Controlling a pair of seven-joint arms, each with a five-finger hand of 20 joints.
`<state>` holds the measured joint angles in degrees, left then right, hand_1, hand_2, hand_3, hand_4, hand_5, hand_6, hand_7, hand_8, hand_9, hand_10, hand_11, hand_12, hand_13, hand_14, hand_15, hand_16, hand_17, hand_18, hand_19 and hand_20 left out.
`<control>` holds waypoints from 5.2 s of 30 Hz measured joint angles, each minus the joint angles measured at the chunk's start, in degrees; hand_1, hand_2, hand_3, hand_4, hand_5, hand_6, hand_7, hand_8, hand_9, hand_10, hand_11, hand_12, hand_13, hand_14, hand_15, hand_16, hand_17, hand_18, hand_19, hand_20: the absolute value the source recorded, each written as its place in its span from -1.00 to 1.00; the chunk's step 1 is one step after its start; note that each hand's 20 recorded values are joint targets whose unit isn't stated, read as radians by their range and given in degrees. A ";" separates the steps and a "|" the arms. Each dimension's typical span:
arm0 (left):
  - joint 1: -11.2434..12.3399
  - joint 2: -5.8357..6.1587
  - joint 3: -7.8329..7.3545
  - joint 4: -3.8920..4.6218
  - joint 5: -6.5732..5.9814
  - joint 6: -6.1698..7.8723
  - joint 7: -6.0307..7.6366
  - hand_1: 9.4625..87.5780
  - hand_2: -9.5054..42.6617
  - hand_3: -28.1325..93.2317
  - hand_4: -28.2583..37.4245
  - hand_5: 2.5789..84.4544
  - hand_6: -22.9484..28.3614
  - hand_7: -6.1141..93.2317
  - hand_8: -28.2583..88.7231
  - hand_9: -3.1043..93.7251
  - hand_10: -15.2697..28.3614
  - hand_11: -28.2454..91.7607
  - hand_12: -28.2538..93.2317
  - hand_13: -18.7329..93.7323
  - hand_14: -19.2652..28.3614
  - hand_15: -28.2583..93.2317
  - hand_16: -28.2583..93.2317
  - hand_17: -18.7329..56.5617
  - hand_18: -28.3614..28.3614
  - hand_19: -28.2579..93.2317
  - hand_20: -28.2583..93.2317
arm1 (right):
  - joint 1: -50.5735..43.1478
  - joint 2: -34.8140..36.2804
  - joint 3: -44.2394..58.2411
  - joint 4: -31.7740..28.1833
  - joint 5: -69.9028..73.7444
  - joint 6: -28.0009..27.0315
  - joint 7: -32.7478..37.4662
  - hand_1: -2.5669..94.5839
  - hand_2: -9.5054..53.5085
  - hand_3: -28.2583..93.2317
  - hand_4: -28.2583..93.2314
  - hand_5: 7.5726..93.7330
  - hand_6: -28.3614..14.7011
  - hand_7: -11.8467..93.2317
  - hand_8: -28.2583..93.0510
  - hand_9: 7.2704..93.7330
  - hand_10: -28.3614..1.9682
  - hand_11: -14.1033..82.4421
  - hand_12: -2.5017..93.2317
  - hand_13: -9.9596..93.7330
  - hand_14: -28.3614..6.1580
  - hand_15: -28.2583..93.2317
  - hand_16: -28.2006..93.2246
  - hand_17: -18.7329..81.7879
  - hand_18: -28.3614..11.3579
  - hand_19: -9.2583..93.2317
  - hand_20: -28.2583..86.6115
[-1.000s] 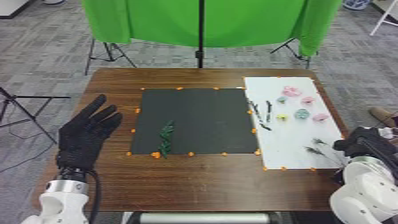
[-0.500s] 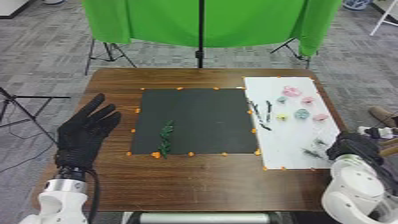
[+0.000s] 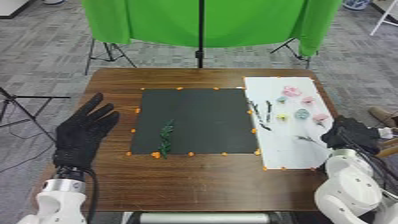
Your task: Arrange flowers
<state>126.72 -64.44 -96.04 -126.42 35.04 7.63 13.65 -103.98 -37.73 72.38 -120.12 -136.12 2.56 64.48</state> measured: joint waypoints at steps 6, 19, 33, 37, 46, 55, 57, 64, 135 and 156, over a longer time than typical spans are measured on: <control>0.54 0.07 -0.67 -0.51 -0.10 0.31 0.34 -0.57 -0.34 0.78 -0.75 -0.09 0.28 -0.61 -0.68 -0.16 0.64 -0.11 -0.35 -0.18 0.96 0.35 -0.67 -0.73 0.99 0.42 -0.47 | 9.26 -2.39 -7.39 -3.02 1.20 -0.18 -4.93 0.15 -1.00 0.68 -1.00 0.93 0.22 -0.40 -0.40 0.83 0.04 0.34 -0.49 0.66 -0.07 0.77 -0.25 0.20 -0.86 1.00 0.67; 0.87 0.98 -0.61 -0.71 -0.10 0.80 0.91 -0.58 -0.35 0.78 -0.75 -0.09 0.27 -0.61 -0.68 -0.17 0.65 -0.11 -0.35 -0.18 0.96 0.35 -0.67 -0.73 0.99 0.42 -0.47 | 35.17 -17.90 -35.59 7.53 5.56 -4.14 -12.01 0.11 -1.00 0.66 -0.98 0.95 0.21 -0.38 -0.39 0.84 0.01 0.39 -0.48 0.67 -0.10 0.79 -0.24 0.22 -0.85 1.00 0.70; -0.83 0.16 -1.09 -0.74 0.42 0.73 -2.12 -0.58 -0.35 0.78 -0.75 -0.09 0.27 -0.61 -0.68 -0.16 0.65 -0.11 -0.35 -0.18 0.96 0.35 -0.67 -0.73 0.99 0.42 -0.47 | 41.75 -30.89 -44.89 18.17 3.26 -15.27 -14.00 0.00 -0.97 0.71 -0.93 1.00 0.20 -0.30 -0.42 0.94 -0.06 0.43 -0.46 0.73 -0.19 0.83 -0.22 0.28 -0.90 1.00 0.76; -1.42 0.32 -0.92 -0.70 0.49 0.69 -2.33 -0.58 -0.35 0.78 -0.75 -0.09 0.27 -0.61 -0.68 -0.16 0.65 -0.11 -0.35 -0.18 0.97 0.35 -0.67 -0.73 0.99 0.42 -0.47 | 42.85 -32.09 -46.24 18.87 3.26 -16.16 -13.31 -0.05 -0.87 0.73 -0.91 1.00 0.23 -0.22 -0.53 0.98 -0.05 0.41 -0.46 0.76 -0.19 0.82 -0.21 0.31 -0.90 1.00 0.77; -2.16 0.53 -0.44 -0.67 0.62 0.50 -2.71 -0.58 -0.35 0.78 -0.75 -0.09 0.28 -0.61 -0.68 -0.16 0.65 -0.11 -0.35 -0.18 0.97 0.35 -0.67 -0.73 0.99 0.42 -0.47 | 43.49 -33.64 -46.81 19.10 3.42 -19.05 -10.30 -0.16 -0.65 0.78 -0.87 1.00 0.28 -0.08 -0.77 1.00 -0.02 0.50 -0.53 0.82 -0.22 0.82 -0.19 0.36 -0.96 1.00 0.80; -2.49 0.53 -0.08 -0.51 0.76 0.12 -2.95 -0.58 -0.35 0.78 -0.75 -0.09 0.28 -0.61 -0.68 -0.16 0.65 -0.11 -0.35 -0.18 0.97 0.35 -0.67 -0.73 0.99 0.42 -0.47 | 41.42 -34.55 -46.18 18.67 3.25 -23.49 -10.30 -0.16 -0.63 0.71 -0.91 1.00 0.33 -0.13 -0.80 1.00 -0.02 0.49 -0.54 0.81 -0.22 0.82 -0.17 0.36 -0.97 1.00 0.81; -2.80 0.53 0.16 -0.35 0.79 -0.02 -3.09 -0.58 -0.35 0.78 -0.75 -0.09 0.28 -0.61 -0.68 -0.16 0.65 -0.11 -0.35 -0.18 0.96 0.35 -0.67 -0.73 0.99 0.42 -0.47 | 41.43 -34.66 -46.63 18.81 3.25 -23.16 -10.27 -0.18 -0.62 0.70 -0.92 1.00 0.33 -0.14 -0.80 1.00 -0.01 0.49 -0.54 0.81 -0.22 0.83 -0.17 0.36 -0.96 1.00 0.81; -3.10 0.57 0.47 -0.23 0.83 -0.15 -3.14 -0.58 -0.35 0.79 -0.74 -0.09 0.28 -0.61 -0.68 -0.16 0.65 -0.11 -0.35 -0.18 0.96 0.35 -0.67 -0.73 0.99 0.42 -0.47 | 42.53 -34.31 -50.15 19.46 -0.88 -18.17 -9.98 -0.22 -0.73 0.66 -0.93 1.00 0.33 -0.11 -0.79 1.00 0.01 0.53 -0.54 0.83 -0.19 0.84 -0.17 0.38 -0.97 1.00 0.82; -1.15 0.36 1.45 0.64 -0.52 0.76 -0.25 -0.58 -0.35 0.78 -0.75 -0.09 0.28 -0.61 -0.68 -0.16 0.65 -0.10 -0.35 -0.18 0.96 0.35 -0.67 -0.73 0.99 0.42 -0.47 | 48.31 -20.22 -42.03 31.42 9.52 -11.64 4.03 0.21 -1.00 0.62 -1.00 0.93 0.21 -0.34 -0.41 0.80 0.15 0.41 -0.38 0.64 -0.06 0.83 -0.24 0.15 -0.85 1.00 0.66; -0.65 0.43 1.16 0.57 -0.52 0.77 0.67 -0.58 -0.35 0.78 -0.75 -0.09 0.28 -0.61 -0.68 -0.16 0.65 -0.10 -0.35 -0.18 0.96 0.35 -0.67 -0.73 0.99 0.42 -0.47 | 49.05 -11.36 -50.77 31.07 2.09 17.68 5.15 0.19 -1.00 0.73 -1.00 1.00 0.12 -0.33 -0.37 0.88 0.10 0.43 -0.39 0.69 -0.07 0.85 -0.21 0.20 -0.86 1.00 0.73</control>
<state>126.07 -64.01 -94.88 -125.85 34.52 8.40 14.32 -54.94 -49.09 21.61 -89.05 -134.02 20.25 69.63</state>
